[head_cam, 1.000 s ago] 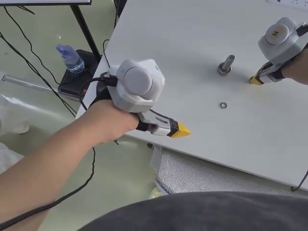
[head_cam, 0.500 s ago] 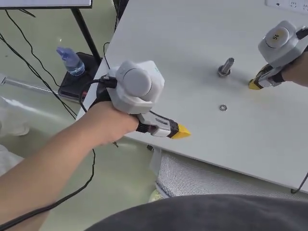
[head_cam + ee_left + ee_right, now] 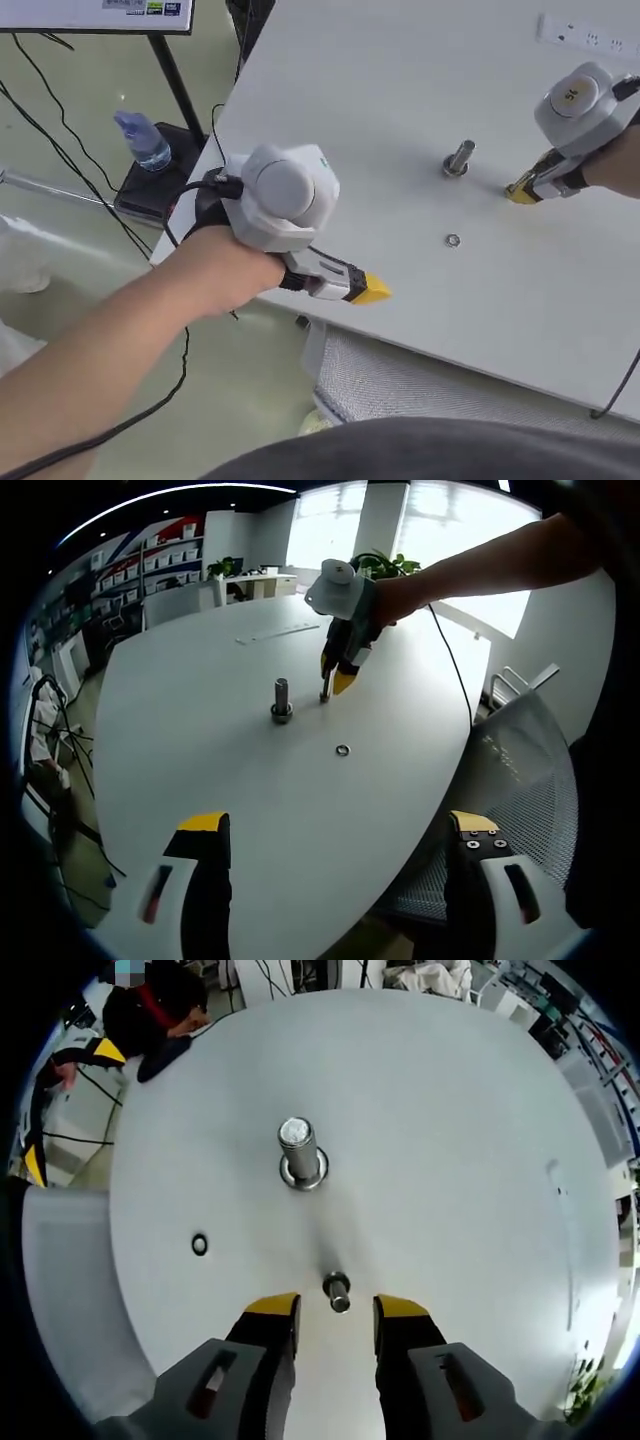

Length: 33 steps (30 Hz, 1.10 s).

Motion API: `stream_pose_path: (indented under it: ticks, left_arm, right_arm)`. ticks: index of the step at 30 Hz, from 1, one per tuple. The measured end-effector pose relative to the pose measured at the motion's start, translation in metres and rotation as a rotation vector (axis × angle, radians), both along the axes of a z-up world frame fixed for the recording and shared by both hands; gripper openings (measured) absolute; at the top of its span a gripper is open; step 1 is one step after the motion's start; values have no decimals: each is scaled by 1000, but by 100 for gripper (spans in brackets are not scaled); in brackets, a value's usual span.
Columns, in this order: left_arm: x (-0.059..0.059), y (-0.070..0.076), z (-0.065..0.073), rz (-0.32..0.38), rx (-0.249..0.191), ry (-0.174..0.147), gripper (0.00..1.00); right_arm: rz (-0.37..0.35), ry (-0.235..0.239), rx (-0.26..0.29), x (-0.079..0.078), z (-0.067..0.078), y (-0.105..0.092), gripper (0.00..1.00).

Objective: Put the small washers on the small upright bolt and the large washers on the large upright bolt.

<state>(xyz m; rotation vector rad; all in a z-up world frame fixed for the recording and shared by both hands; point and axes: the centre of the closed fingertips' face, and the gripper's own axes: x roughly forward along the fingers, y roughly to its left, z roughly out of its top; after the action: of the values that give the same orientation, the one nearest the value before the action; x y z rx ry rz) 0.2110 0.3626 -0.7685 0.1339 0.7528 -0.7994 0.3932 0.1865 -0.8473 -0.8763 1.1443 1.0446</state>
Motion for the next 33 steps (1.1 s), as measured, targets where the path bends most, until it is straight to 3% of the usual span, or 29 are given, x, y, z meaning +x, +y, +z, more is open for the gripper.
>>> stream_pose_path:
  ticks: [11,19,24,33]
  left_arm:
    - [-3,1,5,-5,16,-16,89]
    - [-3,1,8,-20,39,-19,88]
    - [-3,4,14,-20,41,-30,88]
    - [-7,2,19,-19,39,-33,88]
  right_arm:
    - [7,-28,18,-7,26,8,32]
    - [11,-22,23,-5,34,8,32]
    - [1,-5,37,-14,41,12,32]
    - [7,7,31,-19,40,15,32]
